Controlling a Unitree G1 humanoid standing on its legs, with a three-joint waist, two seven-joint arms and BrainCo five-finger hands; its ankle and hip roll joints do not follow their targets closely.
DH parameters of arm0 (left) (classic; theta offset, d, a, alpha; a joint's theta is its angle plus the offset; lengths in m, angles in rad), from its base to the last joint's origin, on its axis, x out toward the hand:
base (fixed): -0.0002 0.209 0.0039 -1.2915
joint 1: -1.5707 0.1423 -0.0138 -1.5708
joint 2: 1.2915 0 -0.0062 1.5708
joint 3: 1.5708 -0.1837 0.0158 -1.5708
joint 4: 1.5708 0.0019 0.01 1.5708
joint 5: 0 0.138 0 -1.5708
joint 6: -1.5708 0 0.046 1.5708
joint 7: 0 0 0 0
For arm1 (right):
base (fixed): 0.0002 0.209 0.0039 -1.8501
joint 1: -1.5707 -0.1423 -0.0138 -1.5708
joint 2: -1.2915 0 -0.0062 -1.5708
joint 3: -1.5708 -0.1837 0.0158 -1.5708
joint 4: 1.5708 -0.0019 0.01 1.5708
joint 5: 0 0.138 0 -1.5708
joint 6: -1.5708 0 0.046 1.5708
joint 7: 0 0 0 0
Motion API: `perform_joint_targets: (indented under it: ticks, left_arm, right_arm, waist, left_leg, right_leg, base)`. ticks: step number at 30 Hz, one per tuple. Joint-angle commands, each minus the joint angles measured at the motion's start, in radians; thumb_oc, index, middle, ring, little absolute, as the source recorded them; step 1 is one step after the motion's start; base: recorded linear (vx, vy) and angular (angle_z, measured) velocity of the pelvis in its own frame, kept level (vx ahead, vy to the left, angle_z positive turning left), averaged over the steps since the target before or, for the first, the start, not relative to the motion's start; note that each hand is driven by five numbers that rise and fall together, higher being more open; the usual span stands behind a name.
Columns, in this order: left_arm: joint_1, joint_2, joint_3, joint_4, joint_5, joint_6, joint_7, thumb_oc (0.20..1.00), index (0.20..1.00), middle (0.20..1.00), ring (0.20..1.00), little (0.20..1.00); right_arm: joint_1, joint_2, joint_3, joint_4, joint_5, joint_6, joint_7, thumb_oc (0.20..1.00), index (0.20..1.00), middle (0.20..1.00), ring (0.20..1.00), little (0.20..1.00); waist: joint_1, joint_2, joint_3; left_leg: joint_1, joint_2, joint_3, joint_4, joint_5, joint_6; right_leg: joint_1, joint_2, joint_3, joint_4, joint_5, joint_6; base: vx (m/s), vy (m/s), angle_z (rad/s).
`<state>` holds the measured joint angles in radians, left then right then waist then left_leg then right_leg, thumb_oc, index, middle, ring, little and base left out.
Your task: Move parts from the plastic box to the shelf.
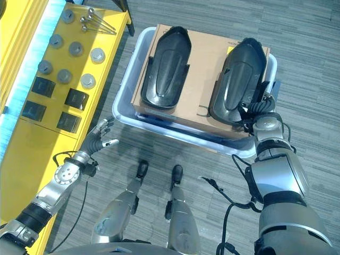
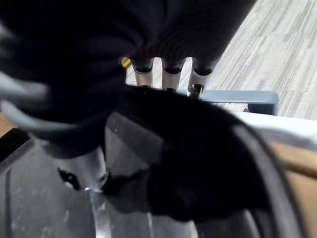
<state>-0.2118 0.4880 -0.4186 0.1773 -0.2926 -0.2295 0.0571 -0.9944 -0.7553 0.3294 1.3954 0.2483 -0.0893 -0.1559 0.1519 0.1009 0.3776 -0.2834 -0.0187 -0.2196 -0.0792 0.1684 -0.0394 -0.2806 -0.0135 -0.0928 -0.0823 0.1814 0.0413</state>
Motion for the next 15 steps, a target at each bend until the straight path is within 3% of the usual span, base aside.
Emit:
perform_joint_targets:
  ticks: [1, 10, 15]
  left_arm:
    - [-0.026, -0.007, -0.026, -0.025, -0.014, -0.052, -0.009, 1.000, 1.000, 1.000, 1.000, 1.000]
    - [0.007, 0.018, 0.054, -0.082, -0.007, -0.040, -0.020, 1.000, 1.000, 1.000, 1.000, 1.000]
    - [0.068, 0.045, 0.163, -0.141, -0.025, -0.046, -0.030, 1.000, 1.000, 1.000, 1.000, 1.000]
  right_arm:
    - [0.031, -0.003, 0.050, 0.033, -0.009, 0.022, -0.003, 0.200, 0.200, 0.200, 0.200, 0.200]
    - [0.219, -0.008, -0.051, -0.104, -0.026, 0.010, -0.037, 0.200, 0.200, 0.200, 0.200, 0.200]
    - [0.484, -0.049, -0.187, -0.527, -0.197, -0.032, -0.120, 0.200, 0.200, 0.200, 0.200, 0.200]
  waist:
    - [0.000, -0.006, -0.048]
    - [-0.042, -0.032, -0.083]
    - [-0.092, -0.077, -0.153]
  left_leg:
    - [0.009, -0.008, -0.032, -0.008, -0.123, -0.020]
    - [0.073, 0.004, -0.017, -0.008, -0.151, -0.019]
    - [0.155, 0.023, 0.003, -0.008, -0.187, -0.011]
  right_leg:
    - [0.012, -0.036, 0.109, -0.005, -0.121, 0.068]
    - [0.080, -0.046, 0.096, -0.005, -0.145, 0.067]
    - [0.153, -0.053, 0.099, -0.005, -0.166, 0.069]
  base:
    - [0.00, 0.000, 0.07]
    - [0.02, -0.005, 0.09]
    - [0.07, -0.012, -0.03]
